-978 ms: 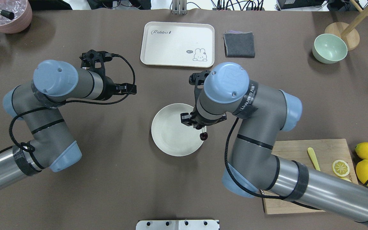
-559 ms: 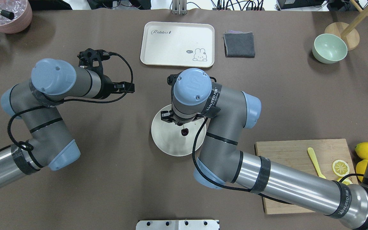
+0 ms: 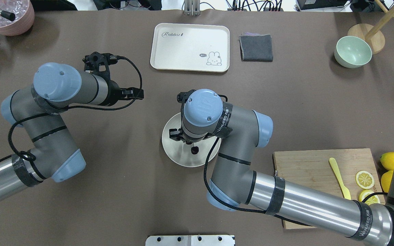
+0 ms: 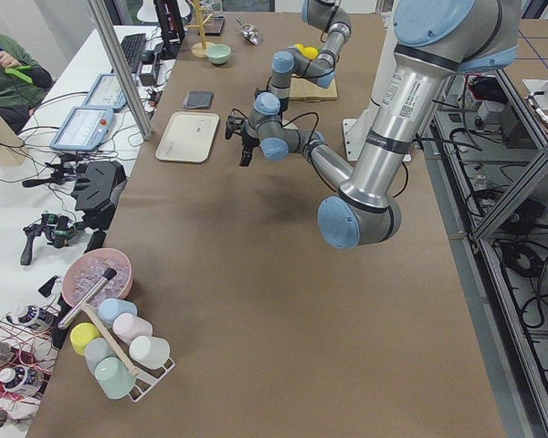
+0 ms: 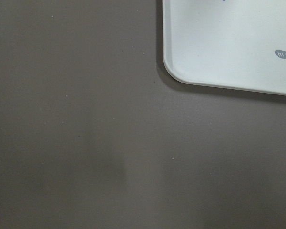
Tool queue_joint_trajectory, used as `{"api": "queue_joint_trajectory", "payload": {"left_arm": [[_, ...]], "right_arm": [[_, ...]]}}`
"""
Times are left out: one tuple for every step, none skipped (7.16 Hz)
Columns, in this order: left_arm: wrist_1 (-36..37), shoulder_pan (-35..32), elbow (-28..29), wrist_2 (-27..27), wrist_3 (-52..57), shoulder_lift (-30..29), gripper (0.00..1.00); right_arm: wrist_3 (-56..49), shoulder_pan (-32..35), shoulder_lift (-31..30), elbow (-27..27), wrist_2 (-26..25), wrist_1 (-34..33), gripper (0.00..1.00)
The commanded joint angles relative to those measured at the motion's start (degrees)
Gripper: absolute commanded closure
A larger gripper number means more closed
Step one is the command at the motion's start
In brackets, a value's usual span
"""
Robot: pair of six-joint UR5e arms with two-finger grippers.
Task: Place red cherry on plate
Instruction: 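Lower the cherries into the white plate and open the right gripper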
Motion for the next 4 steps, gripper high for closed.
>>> {"api": "queue_joint_trajectory", "payload": {"left_arm": [[0.0, -0.7, 1.6, -0.7, 0.1, -0.1, 0.02], [0.1, -2.3, 1.5, -1.1, 0.2, -0.1, 0.02], [0.5, -5.1, 1.5, -6.7, 4.5, 0.0, 0.02], [1.1, -8.1, 1.4, -12.8, 9.4, 1.2, 0.02]], "right_arm": [[1.3, 2.3, -0.1, 4.5, 0.6, -7.1, 0.00], [-1.4, 5.6, -0.2, 8.5, 3.0, -12.3, 0.00], [-7.3, 10.9, -2.2, 12.5, 8.5, -18.0, 0.00], [-15.1, 17.0, -7.1, 17.3, 11.7, -21.9, 0.00]]}}
